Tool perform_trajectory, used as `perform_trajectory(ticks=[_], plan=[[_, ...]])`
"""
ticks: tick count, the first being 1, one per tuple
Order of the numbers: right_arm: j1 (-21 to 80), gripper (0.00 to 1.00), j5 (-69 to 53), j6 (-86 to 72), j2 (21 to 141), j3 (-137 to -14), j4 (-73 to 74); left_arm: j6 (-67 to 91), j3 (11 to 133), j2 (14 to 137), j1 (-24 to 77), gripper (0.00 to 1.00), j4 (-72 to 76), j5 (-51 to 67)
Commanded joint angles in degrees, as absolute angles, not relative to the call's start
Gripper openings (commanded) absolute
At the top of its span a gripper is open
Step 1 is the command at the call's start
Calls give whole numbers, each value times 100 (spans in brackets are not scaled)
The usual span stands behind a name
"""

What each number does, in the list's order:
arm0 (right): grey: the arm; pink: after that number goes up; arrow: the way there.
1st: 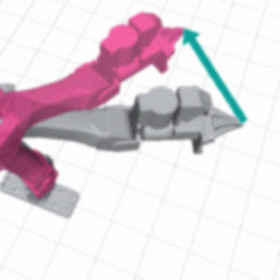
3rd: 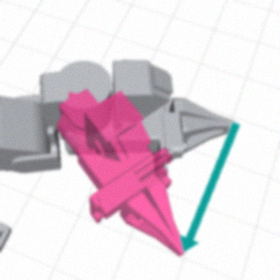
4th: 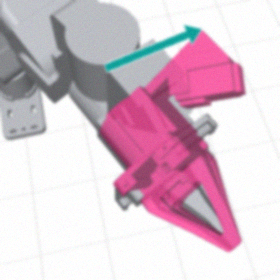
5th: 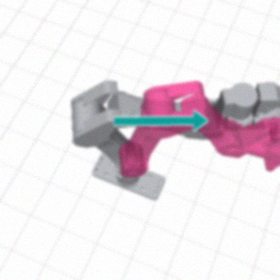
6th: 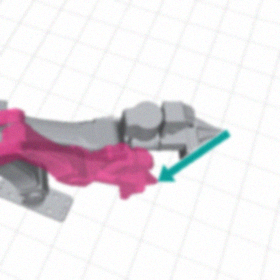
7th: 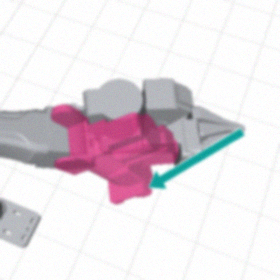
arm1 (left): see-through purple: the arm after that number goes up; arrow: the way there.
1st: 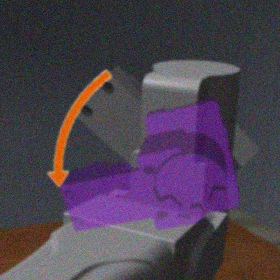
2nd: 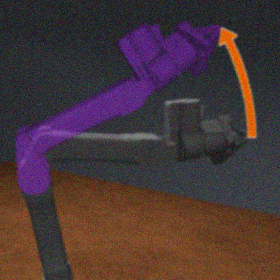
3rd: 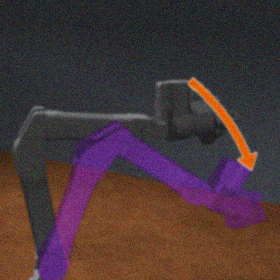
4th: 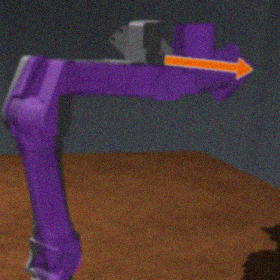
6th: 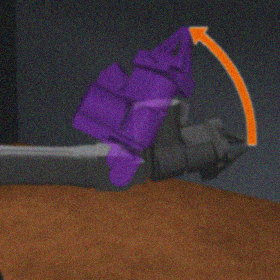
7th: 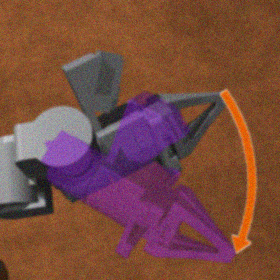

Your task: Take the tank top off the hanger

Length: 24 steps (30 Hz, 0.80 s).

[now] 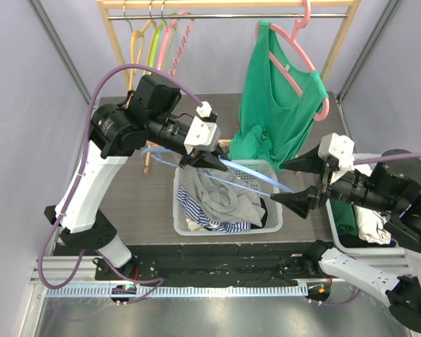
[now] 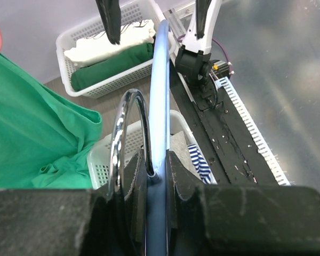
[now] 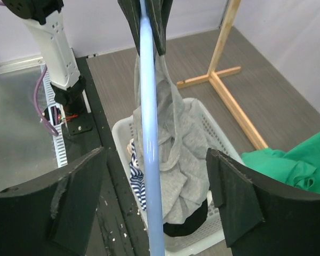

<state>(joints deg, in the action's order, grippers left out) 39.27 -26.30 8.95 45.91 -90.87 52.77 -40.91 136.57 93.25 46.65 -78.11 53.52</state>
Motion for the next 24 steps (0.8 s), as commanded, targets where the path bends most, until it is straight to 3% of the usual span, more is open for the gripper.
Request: perform_trajectory(ticks=[1,5,8,9,10,12,13,15,16,17,24], plan=[[3929,79,-2489,844,4702,-8895,5423,-3947,13834,9167,4693,0,-8051,5405],[3929,64,-2119,896,4887,-8930,5441,-3858,13834,9158,4693,0,-7972,5353],[3929,33,-1987,923,4878,-9026,5335,-3841,13738,9132,4693,0,-7937,5239],[3929,11,-1934,923,4878,-9052,5309,-3789,13694,9114,4693,0,-7910,5203],[3920,2,-1864,905,4826,-9070,5282,-3692,13650,9097,4685,2,-7736,5064],[3929,1,-1724,879,4738,-9079,5177,-3403,13509,9062,4693,30,-7428,4844],[3920,1,-1679,827,4615,-9044,5098,-3149,13483,9062,4693,36,-7140,4608],[3929,1,-1504,756,4492,-8991,5063,-2867,13491,9044,4693,65,-6639,4273],[3920,1,-1451,686,4430,-8930,5054,-2561,13509,9044,4685,89,-6479,3845],[3920,1,-1389,659,4290,-8895,5054,-2418,13526,9018,4693,97,-6321,3623],[3929,1,-1169,554,3920,-8727,5247,-1670,13299,8702,4693,100,-5239,1329]])
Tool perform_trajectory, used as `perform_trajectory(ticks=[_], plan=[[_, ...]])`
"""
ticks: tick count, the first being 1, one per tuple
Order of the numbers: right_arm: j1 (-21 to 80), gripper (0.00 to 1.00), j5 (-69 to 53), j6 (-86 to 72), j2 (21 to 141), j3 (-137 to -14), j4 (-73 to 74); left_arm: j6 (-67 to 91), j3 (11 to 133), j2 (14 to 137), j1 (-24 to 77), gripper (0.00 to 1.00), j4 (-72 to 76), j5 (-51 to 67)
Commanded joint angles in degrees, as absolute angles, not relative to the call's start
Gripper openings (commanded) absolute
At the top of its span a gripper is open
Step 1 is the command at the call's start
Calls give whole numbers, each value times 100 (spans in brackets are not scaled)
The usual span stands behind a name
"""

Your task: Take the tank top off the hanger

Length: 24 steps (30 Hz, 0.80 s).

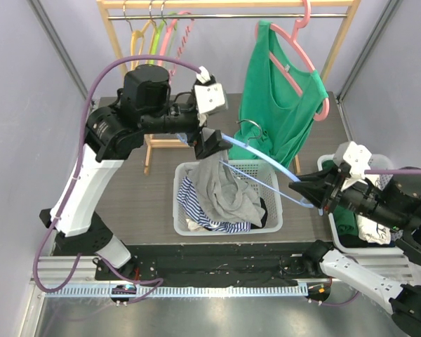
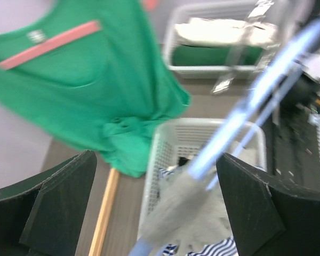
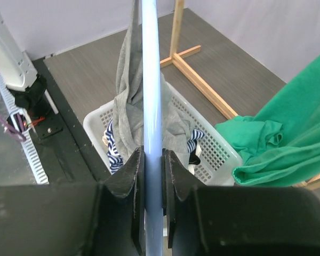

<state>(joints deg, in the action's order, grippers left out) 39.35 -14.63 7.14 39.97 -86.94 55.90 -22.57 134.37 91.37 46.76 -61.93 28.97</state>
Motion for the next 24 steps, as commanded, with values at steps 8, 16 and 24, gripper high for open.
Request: perform_trajectory(ticks=[8,16,24], plan=[[3929,1,-967,606,4060,-9035,5414,-1433,12244,7937,4702,100,-5071,457],[3929,1,-940,580,4289,-9281,5485,-1169,11813,7726,4693,100,-5115,228],[3920,1,-949,545,4333,-9290,5361,-835,11329,7813,4693,89,-5071,474]])
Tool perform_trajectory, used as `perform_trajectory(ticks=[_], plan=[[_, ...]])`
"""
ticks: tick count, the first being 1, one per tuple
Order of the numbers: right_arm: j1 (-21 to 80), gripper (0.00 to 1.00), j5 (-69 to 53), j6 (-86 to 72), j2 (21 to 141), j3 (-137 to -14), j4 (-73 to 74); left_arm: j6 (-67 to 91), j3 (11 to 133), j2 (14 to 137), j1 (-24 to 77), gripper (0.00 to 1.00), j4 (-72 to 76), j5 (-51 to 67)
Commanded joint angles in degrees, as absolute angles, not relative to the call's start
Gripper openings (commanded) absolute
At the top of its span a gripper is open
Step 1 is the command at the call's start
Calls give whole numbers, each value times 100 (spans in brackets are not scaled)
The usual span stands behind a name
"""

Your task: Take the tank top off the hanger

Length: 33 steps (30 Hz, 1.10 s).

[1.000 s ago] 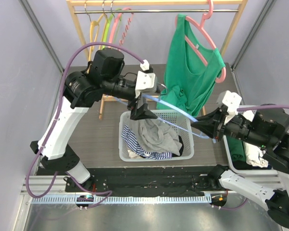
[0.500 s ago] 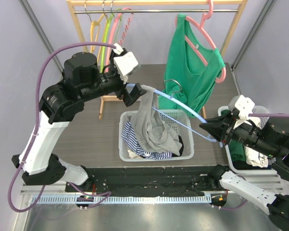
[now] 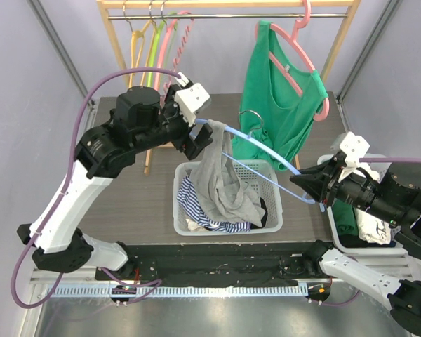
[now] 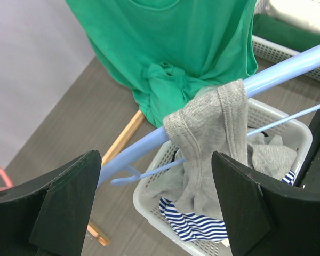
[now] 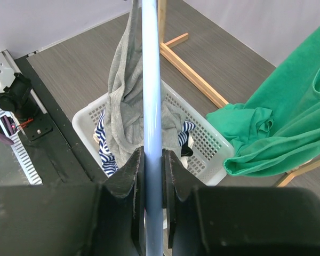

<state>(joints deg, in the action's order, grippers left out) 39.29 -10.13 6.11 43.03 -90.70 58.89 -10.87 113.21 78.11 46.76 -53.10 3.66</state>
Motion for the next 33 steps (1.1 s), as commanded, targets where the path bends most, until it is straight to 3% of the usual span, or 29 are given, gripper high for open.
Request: perform_trajectory(ticks=[1,8,11,14,15,18,20,29,33], plan=[[3920,1,-949,545,4342,-9281,5361,-826,11355,7857,4693,89,-5071,509],[3929,1,-993,536,4342,-9193,5291,-712,11575,8120,4693,86,-5019,721],[3929,1,-976,519,4298,-9158,5282,-730,11645,8209,4693,77,-5019,835],[3929,1,-906,519,4236,-9141,5300,-756,11672,8244,4693,47,-5019,958],[3929,1,-888,519,4219,-9132,5300,-773,11689,8253,4693,30,-5027,975],[3929,1,-835,519,4175,-9123,5344,-817,11742,8253,4685,8,-5019,905],[3929,1,-800,519,4140,-9123,5361,-852,11795,8244,4693,3,-5036,809],[3929,1,-615,387,3850,-8860,5660,-1063,12322,8218,4693,3,-5054,519],[3929,1,-598,378,3709,-8772,5599,-958,12419,8288,4693,39,-5054,711]])
